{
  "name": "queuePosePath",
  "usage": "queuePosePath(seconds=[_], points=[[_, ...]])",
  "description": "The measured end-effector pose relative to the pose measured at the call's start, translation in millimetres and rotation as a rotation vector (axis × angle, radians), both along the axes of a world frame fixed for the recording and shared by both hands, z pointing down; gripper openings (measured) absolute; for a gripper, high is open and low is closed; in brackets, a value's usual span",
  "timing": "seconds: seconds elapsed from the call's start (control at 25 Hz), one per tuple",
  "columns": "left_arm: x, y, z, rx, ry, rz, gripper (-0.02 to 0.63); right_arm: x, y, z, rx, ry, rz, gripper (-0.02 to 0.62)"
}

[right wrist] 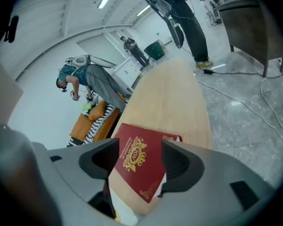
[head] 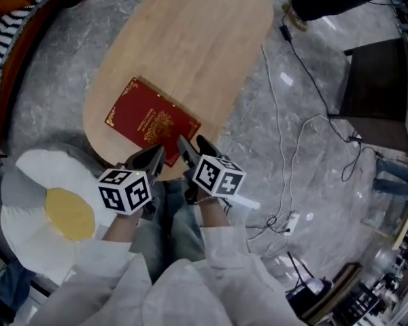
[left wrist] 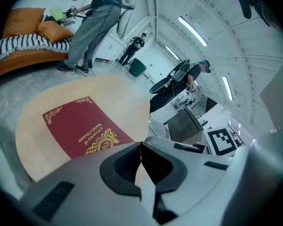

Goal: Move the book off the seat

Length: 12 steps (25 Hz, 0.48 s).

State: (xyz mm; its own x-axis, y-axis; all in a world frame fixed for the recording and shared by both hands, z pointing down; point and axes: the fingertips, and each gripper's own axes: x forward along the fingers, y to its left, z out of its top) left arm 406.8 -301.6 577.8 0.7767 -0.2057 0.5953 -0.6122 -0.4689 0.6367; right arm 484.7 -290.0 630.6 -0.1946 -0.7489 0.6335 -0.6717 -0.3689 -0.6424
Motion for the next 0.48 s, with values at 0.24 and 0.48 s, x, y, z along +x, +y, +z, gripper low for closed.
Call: queuePosePath(seconds=[0.24,0.48], points=[[1,6,-63,0.076,0.011,0.072,0.006,-14,5,-71,0.068,0.019,-0.039,0.252],[-5,13,-119,0.143,0.021,0.132,0.006,-25,11,-125,0.091,0.041,-0.052,0.171]])
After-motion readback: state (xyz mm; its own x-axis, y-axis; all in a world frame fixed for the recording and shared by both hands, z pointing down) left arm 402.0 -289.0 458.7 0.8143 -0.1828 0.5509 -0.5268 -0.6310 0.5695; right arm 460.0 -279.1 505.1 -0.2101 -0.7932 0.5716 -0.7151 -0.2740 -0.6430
